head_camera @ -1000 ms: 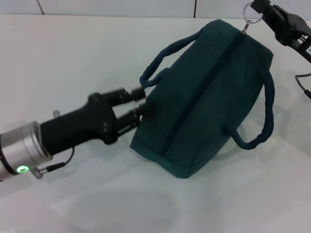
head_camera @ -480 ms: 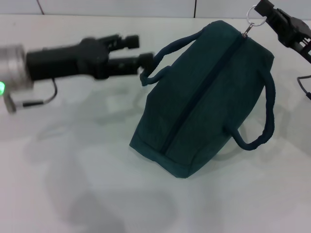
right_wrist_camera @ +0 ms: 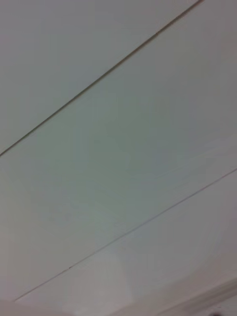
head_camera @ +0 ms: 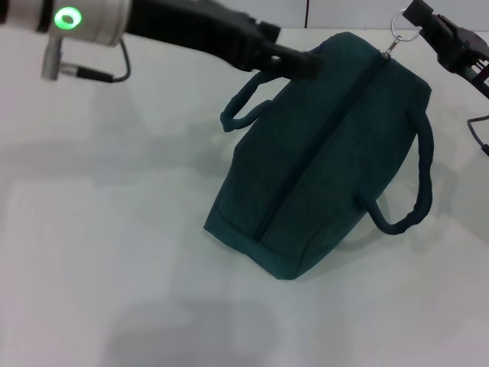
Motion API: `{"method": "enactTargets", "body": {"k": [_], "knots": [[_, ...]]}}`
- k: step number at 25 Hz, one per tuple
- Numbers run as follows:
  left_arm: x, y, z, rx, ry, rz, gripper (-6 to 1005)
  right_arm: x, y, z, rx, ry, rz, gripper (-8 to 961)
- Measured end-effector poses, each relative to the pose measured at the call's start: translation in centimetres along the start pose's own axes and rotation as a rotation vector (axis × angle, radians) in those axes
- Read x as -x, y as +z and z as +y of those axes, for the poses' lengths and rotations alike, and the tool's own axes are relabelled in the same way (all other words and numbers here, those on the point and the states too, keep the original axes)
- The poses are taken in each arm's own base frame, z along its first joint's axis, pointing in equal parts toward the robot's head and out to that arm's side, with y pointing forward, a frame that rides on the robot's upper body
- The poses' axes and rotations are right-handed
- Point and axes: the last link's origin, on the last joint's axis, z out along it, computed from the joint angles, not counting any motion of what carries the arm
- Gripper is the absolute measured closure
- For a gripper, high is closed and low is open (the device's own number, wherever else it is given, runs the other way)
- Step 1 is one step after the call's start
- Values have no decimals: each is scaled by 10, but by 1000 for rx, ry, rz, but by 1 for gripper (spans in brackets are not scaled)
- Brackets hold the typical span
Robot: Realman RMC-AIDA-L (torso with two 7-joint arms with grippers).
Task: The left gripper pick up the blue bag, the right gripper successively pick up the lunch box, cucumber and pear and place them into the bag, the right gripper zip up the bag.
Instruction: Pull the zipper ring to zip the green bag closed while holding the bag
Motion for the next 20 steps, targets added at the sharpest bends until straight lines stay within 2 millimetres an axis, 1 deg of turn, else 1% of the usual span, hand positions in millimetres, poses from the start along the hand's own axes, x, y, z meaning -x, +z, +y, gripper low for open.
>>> {"method": "enactTargets", "body": {"k": [1,3,5,9,12,16,20], "knots": [[-7,2,9,-19,25,-22,116,0,0,0,-2,0,1,858],[-16,7,23,-57,59,-67,123,1,1,0,-2,0,-1,858],[-22,16,41,-89,87,-118,130,1,2,0,-1,-1,-2,857],[-24,32,58,-100,101,-181,144,1,3,0,-1,-2,-1,855],[-23,41,61,-121,107,-213,154,1,3,0,0,-1,1,854],[-23,47,62,-135,111,-222,168,1,3,0,0,0,2,852],[-17,52,58,-140,98,-250,182,1,4,0,1,1,3,851]]}}
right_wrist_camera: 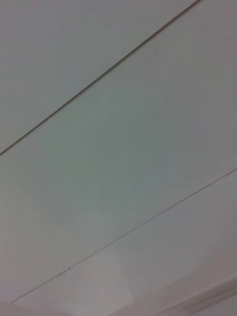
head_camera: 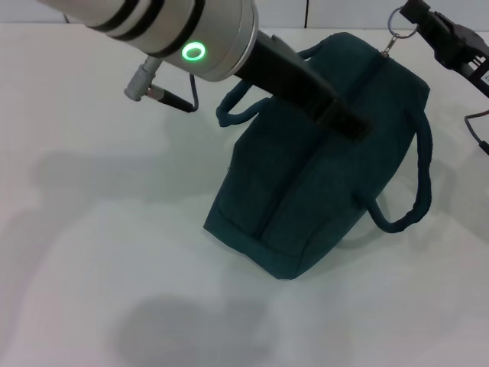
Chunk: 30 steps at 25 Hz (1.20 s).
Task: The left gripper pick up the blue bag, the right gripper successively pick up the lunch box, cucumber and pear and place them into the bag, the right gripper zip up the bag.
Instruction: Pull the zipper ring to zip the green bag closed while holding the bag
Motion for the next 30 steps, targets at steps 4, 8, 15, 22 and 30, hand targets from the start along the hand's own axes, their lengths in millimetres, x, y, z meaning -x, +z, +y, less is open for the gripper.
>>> {"method": "enactTargets", "body": {"k": [4,8,15,22,30], "knots": [[3,4,-4,-25,-4,-20,196,0,0,0,0,1,1,849],[3,5,-5,-32,-1,-21,210,0,0,0,-1,1,-1,848],[8,4,-7,-28,38,25,307,1,0,0,-1,2,-3,845],[8,9,-3,-15,63,14,541,0,0,0,-2,10,-2,842],[8,9,-2,-15,67,9,744,1,0,-1,-3,12,-4,839]]}}
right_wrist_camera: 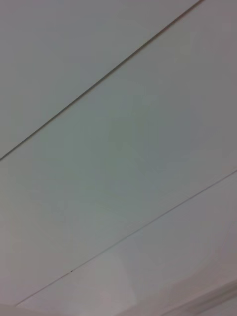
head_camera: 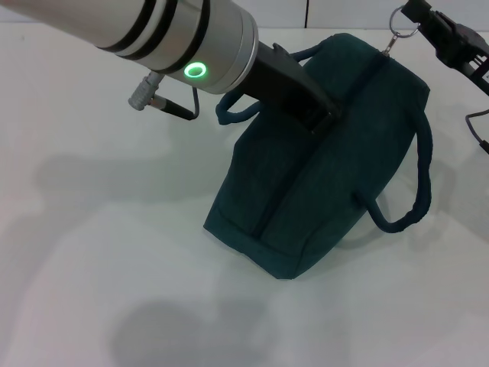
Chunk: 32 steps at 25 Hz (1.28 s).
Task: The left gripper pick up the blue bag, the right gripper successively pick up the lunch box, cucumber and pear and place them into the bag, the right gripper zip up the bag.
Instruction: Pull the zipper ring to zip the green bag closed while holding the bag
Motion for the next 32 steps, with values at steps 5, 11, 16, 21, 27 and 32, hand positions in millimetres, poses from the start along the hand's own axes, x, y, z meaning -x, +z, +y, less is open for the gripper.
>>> {"method": "enactTargets", "body": {"k": [5,11,16,21,27,32], "knots": [[1,1,0,-4,7,-7,901,0,0,0,0,0,-1,837],[-1,-4,-6,-30,-14,5,881,0,0,0,0,1,0,834],[-1,-9,-15,-52,-45,23,750,0,0,0,0,7,1,832],[1,-15,-26,-77,-88,47,613,0,0,0,1,12,1,830],[10,-17,-47,-92,-173,46,502,0,0,0,1,14,2,828],[13,-19,-53,-93,-185,58,362,-1,-1,0,-2,15,1,826]]}}
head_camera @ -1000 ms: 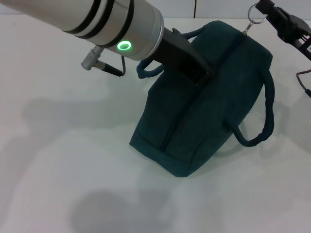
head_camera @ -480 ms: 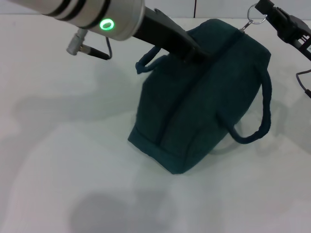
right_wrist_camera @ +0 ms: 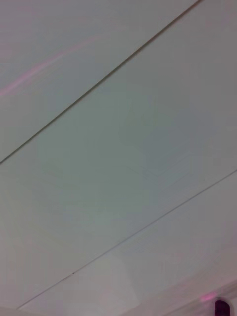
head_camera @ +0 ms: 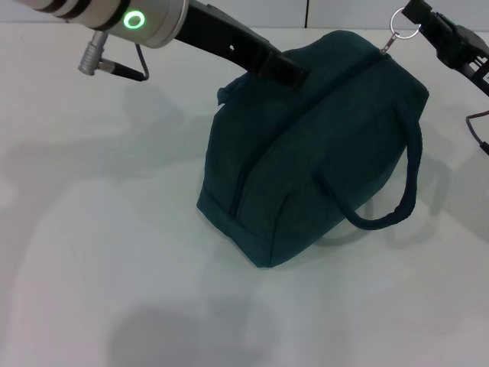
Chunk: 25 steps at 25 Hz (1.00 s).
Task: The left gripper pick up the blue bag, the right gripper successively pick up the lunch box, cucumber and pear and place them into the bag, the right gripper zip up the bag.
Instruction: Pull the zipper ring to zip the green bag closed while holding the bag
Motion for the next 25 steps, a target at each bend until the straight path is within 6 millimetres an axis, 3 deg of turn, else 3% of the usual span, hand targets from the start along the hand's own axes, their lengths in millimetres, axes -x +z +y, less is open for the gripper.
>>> {"method": "enactTargets", "body": {"k": [3,11,16,25], "knots": [[1,1,0,4,2,-7,259,0,0,0,0,0,0,825],[3,11,2,65,-18,-59,267,0,0,0,0,1,-2,822],[3,9,1,69,-23,-46,322,0,0,0,-1,3,-2,820],[4,8,-1,69,5,-45,506,0,-1,0,-3,8,-4,816]]}}
